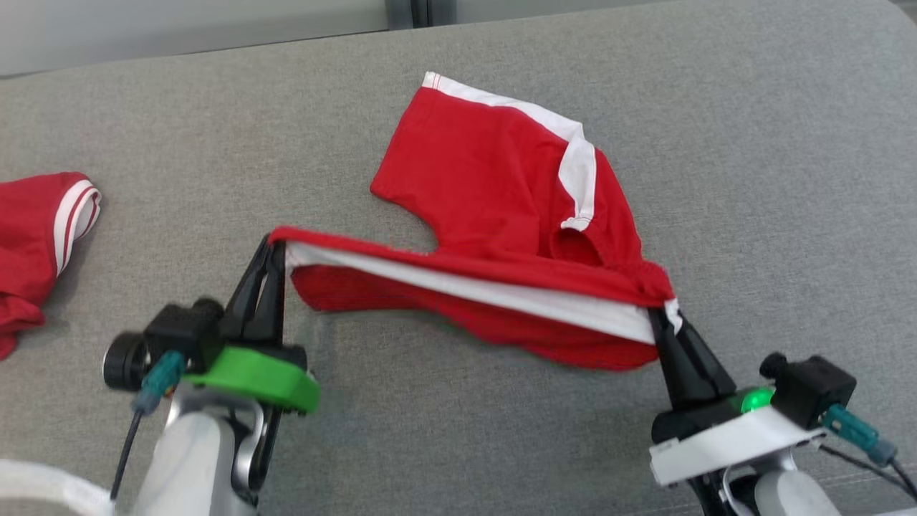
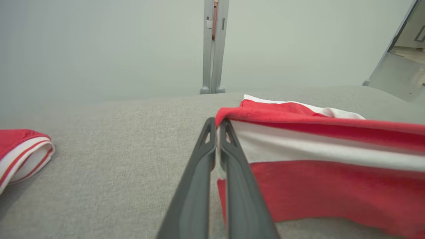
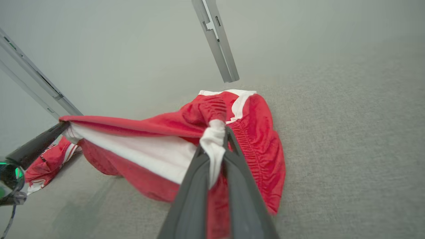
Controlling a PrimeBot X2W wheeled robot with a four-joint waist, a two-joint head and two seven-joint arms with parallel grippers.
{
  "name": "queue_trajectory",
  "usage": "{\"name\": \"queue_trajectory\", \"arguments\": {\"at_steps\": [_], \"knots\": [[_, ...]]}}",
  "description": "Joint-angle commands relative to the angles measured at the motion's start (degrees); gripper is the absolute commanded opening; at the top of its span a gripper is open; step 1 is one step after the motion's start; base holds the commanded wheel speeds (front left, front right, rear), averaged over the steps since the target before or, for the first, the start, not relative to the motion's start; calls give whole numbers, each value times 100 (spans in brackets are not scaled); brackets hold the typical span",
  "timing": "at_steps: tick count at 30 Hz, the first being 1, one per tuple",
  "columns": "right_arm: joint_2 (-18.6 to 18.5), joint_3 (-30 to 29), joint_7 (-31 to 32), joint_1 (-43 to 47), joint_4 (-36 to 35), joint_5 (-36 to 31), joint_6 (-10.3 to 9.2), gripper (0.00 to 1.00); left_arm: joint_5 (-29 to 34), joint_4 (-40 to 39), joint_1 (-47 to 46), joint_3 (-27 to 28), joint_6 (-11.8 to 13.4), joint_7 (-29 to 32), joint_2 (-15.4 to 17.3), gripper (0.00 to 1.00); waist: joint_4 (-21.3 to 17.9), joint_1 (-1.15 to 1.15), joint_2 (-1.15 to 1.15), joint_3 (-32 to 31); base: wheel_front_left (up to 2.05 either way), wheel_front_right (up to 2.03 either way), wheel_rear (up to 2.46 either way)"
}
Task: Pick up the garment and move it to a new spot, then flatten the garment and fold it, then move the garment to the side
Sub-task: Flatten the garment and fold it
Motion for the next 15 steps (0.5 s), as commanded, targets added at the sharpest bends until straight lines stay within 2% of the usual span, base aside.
{"name": "queue_trajectory", "arguments": {"at_steps": [1, 8, 12, 13, 15], "knots": [[4, -137, -38, -261, 118, 20, -11, 0, 52, 107, -444, -59, -48, 35, 59, 0, 10, 0, 0, 256, 0, 0, 0], [100, -543, -116, -1582, 821, 105, -11, 0, 122, 1158, -2422, -433, -195, 282, 85, 0, -240, 0, 0, 929, 0, 0, 0], [122, -617, -85, -2216, 1306, 190, -11, 0, 143, 2045, -3448, -707, -236, 308, 27, 0, -454, 0, 0, 1261, 0, 0, 0], [132, -634, -117, -2486, 1541, 243, -11, 0, 123, 2546, -3870, -833, -245, 297, -11, 0, -560, 0, 0, 1401, 0, 0, 0], [139, -624, -172, -2712, 1768, 304, -11, 0, 86, 3026, -4244, -905, -251, 210, -40, 0, -639, 0, 0, 1496, 0, 0, 0]]}}
